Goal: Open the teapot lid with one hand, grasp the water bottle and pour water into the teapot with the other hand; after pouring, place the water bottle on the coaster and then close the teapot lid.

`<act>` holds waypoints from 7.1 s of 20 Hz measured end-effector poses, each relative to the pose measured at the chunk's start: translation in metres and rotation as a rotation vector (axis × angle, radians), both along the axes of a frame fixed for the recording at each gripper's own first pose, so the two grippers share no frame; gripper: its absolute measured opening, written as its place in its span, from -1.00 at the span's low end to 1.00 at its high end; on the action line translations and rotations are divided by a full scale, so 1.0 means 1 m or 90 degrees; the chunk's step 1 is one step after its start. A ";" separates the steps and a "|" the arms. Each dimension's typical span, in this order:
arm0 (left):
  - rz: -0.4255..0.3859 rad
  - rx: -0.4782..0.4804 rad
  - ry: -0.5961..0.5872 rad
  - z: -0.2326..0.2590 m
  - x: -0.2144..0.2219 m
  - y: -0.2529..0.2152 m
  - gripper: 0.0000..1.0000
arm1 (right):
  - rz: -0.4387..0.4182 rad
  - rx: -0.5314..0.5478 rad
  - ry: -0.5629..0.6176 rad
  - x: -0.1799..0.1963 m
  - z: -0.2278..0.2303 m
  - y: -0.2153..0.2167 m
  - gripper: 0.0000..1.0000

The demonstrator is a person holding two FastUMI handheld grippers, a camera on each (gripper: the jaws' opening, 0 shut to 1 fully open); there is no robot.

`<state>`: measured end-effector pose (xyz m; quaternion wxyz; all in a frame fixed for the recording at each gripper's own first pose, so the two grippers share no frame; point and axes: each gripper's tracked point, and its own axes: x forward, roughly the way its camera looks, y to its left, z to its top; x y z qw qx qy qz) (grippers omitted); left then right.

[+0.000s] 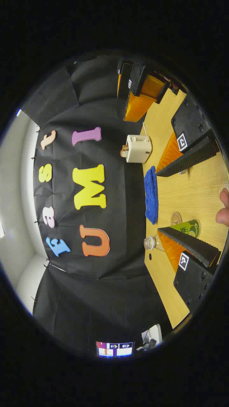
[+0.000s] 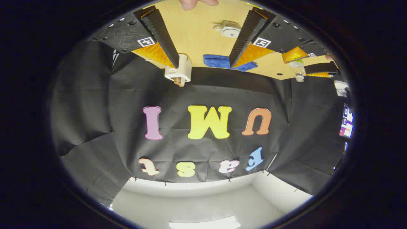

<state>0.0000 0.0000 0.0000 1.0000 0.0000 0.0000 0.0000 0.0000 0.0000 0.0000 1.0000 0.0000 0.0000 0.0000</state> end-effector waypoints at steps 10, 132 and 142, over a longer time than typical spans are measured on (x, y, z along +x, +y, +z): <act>0.006 -0.009 0.003 0.000 0.001 0.006 0.93 | 0.001 -0.005 0.013 0.001 -0.008 0.003 0.90; -0.016 1.004 0.285 -0.078 0.078 0.041 0.48 | 0.087 0.038 0.199 0.047 -0.124 -0.098 -1.00; -0.033 1.147 0.293 -0.070 0.086 0.022 0.48 | 0.076 0.054 0.202 0.045 -0.133 -0.114 -1.00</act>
